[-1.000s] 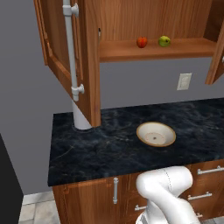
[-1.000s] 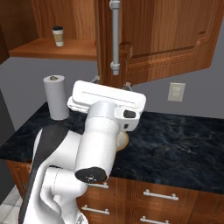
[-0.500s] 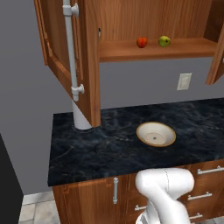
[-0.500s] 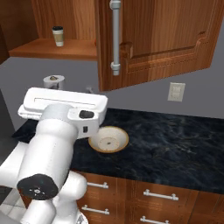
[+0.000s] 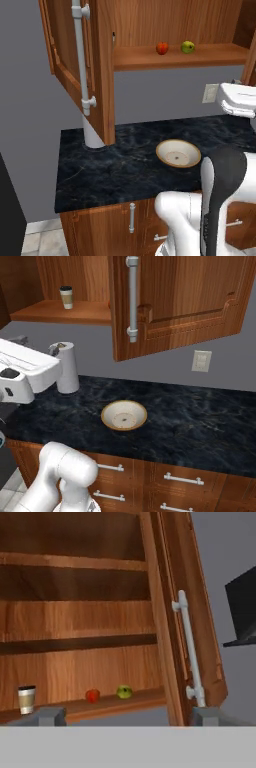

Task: Open the cabinet. Pick the apple and pear from the cabinet and place them into the bowl. Then close the cabinet.

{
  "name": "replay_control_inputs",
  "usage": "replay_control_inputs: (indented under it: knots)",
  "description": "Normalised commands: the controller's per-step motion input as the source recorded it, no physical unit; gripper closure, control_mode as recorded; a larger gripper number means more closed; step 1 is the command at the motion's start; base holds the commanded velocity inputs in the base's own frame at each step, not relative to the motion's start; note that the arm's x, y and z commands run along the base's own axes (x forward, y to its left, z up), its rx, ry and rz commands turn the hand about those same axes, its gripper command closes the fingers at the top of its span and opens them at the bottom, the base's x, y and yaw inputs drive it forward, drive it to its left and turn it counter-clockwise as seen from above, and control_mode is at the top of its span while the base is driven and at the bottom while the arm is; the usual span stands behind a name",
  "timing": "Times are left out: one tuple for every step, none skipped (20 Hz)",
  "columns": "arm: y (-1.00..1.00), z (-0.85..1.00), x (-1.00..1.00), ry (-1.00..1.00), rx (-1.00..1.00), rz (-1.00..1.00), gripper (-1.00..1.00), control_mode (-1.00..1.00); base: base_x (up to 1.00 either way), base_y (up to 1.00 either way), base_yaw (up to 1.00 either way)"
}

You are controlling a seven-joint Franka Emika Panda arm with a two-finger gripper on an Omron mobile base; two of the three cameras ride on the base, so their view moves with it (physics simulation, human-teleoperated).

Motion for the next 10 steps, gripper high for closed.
replay_control_inputs:
  knots:
    - [0.94, 0.0, 0.39, -0.16, -0.17, -0.73, -1.0, -1.0, 0.0, 0.0, 0.0]
    - [0.59, 0.0, 0.44, -0.13, -0.23, -0.83, -1.0, -1.0, 0.0, 0.0, 0.0]
    - [0.35, 0.0, 0.46, -0.07, -0.21, -0.89, -1.0, -1.0, 0.0, 0.0, 0.0]
    - [0.11, 0.0, 0.4, -0.03, -0.16, -0.92, -1.0, -1.0, 0.0, 0.0, 0.0]
    - [0.0, 0.0, 0.35, 0.0, -0.09, -0.94, -1.0, -1.0, 0.0, 0.0, 0.0]
    - [0.0, -0.05, 0.45, 0.0, -0.05, -0.9, -1.0, -1.0, 0.0, 0.0, 0.0]
    - [-0.17, -0.01, 0.7, 0.0, -0.05, -0.71, -1.0, -1.0, 0.0, 0.0, 0.0]
    - [-0.26, 0.0, 0.79, 0.0, -0.01, -0.46, -1.0, -1.0, 0.0, 0.0, 0.0]
    - [-0.35, 0.0, 0.84, 0.0, 0.0, -0.15, -1.0, -1.0, 0.0, 0.0, 0.0]
    - [-0.36, 0.0, 0.86, 0.0, 0.0, 0.0, -1.0, -1.0, 0.0, 0.0, 0.0]
